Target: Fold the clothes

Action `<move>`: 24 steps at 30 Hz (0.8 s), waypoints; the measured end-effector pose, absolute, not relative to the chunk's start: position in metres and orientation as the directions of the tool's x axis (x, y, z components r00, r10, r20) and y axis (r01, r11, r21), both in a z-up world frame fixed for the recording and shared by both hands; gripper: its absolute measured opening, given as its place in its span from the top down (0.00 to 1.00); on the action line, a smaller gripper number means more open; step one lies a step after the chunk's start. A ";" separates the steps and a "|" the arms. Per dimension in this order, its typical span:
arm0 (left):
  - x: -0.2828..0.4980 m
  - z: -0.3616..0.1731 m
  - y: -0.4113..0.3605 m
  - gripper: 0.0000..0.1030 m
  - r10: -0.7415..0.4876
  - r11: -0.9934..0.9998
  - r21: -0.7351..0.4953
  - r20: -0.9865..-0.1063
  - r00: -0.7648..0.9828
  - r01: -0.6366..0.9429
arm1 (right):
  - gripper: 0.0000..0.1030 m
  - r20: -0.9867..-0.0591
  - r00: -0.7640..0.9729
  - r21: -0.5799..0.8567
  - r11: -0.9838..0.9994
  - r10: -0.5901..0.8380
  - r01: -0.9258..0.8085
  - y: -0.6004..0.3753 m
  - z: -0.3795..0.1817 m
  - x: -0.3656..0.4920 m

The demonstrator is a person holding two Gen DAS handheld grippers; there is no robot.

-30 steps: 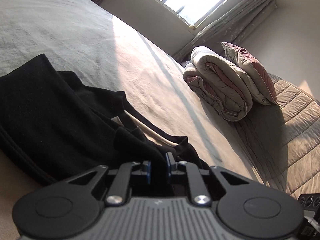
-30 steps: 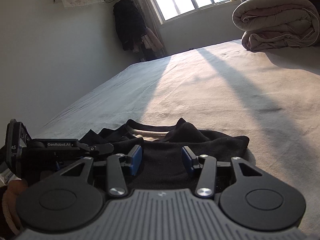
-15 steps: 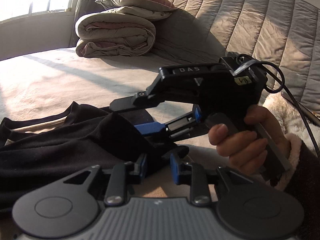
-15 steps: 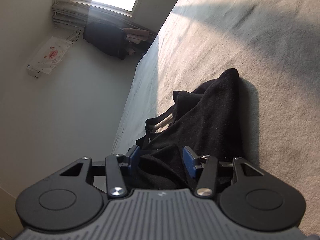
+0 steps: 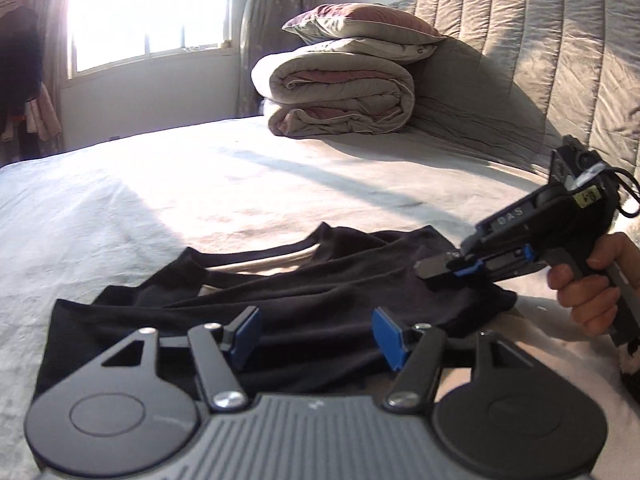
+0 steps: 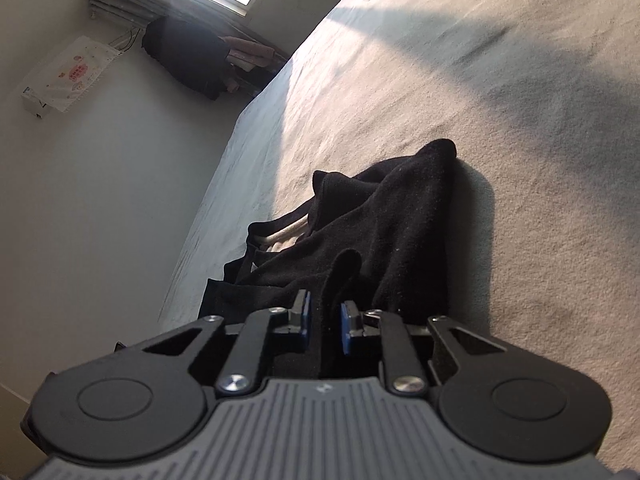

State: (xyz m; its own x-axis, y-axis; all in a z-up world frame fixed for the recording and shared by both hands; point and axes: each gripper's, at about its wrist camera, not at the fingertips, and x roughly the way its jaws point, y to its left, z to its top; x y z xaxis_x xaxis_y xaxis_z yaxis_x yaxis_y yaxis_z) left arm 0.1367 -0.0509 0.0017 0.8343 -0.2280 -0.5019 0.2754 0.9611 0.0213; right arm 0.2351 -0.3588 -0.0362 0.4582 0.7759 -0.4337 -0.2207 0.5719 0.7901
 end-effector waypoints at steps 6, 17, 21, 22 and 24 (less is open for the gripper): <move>0.147 0.018 0.036 0.41 0.022 0.999 -0.029 -0.429 0.903 -0.038 | 0.92 -0.287 0.586 0.790 0.533 0.758 -0.302 -0.376 -0.020 0.227; 0.174 -0.024 0.072 0.77 0.016 0.967 -0.207 -0.525 0.851 -0.146 | 0.92 -0.343 0.636 0.749 0.610 0.691 -0.259 -0.384 -0.023 0.235; 0.176 -0.034 0.067 0.76 0.032 0.974 -0.175 -0.531 0.847 -0.146 | 0.92 -0.361 0.648 0.746 0.625 0.670 -0.230 -0.387 -0.020 0.233; 0.176 -0.033 0.067 0.76 0.030 0.974 -0.175 -0.530 0.847 -0.144 | 0.92 -0.364 0.652 0.746 0.627 0.665 -0.223 -0.388 -0.018 0.232; 0.177 -0.032 0.068 0.76 0.027 0.975 -0.173 -0.530 0.848 -0.139 | 0.92 -0.370 0.659 0.746 0.632 0.654 -0.209 -0.391 -0.016 0.231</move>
